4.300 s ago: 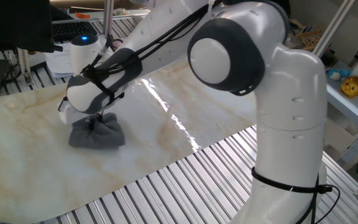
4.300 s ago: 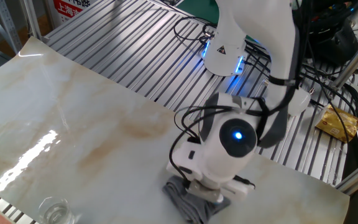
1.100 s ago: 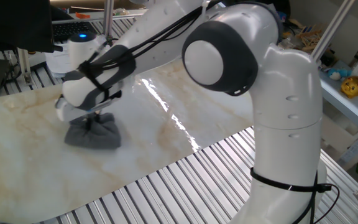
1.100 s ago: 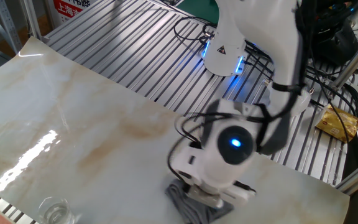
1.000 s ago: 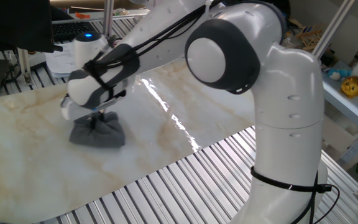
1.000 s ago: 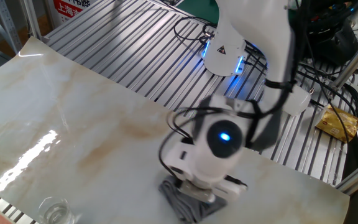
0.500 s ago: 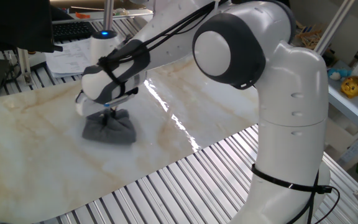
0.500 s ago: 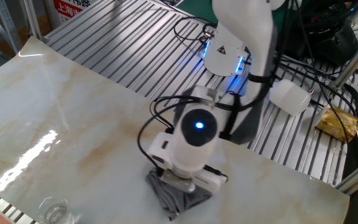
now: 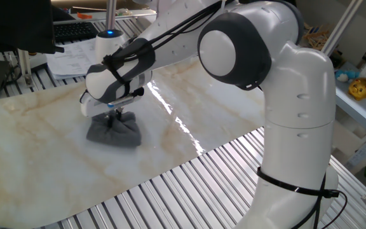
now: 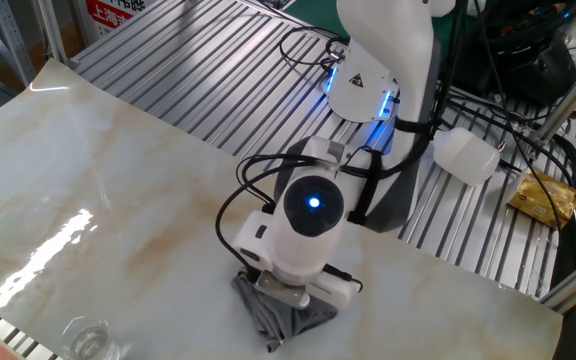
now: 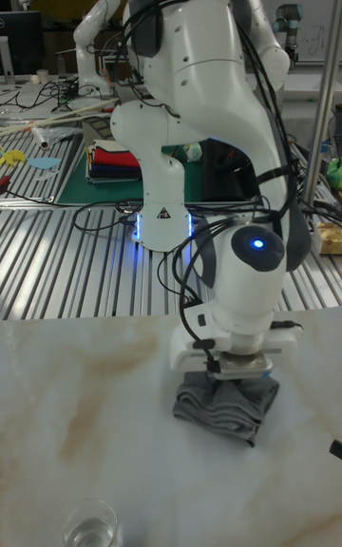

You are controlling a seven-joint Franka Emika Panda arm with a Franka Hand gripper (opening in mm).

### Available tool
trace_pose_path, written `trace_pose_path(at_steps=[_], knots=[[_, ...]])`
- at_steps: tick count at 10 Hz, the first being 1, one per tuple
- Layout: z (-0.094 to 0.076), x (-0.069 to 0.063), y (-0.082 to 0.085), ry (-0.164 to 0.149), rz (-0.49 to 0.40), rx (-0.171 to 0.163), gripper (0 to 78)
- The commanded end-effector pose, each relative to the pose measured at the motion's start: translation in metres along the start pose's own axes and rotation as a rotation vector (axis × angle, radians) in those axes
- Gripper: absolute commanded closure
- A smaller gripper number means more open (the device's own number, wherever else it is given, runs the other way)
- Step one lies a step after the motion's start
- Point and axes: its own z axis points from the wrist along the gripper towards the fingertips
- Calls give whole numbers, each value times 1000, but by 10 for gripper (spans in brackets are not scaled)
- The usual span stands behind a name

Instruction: Clean the tabletop with a sponge

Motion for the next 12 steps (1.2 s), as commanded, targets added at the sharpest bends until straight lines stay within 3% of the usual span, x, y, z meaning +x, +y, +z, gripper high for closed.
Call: trace_pose_path(at_steps=[1, 4, 7, 10, 12], knots=[[-1, -1, -1, -4, -80, 2, 763], [-13, -9, -19, 5, -105, 3, 763], [-19, -13, -38, -7, -112, -6, 763], [-13, -15, -37, -9, -116, -16, 763], [-12, -14, -41, -21, -104, -42, 763]])
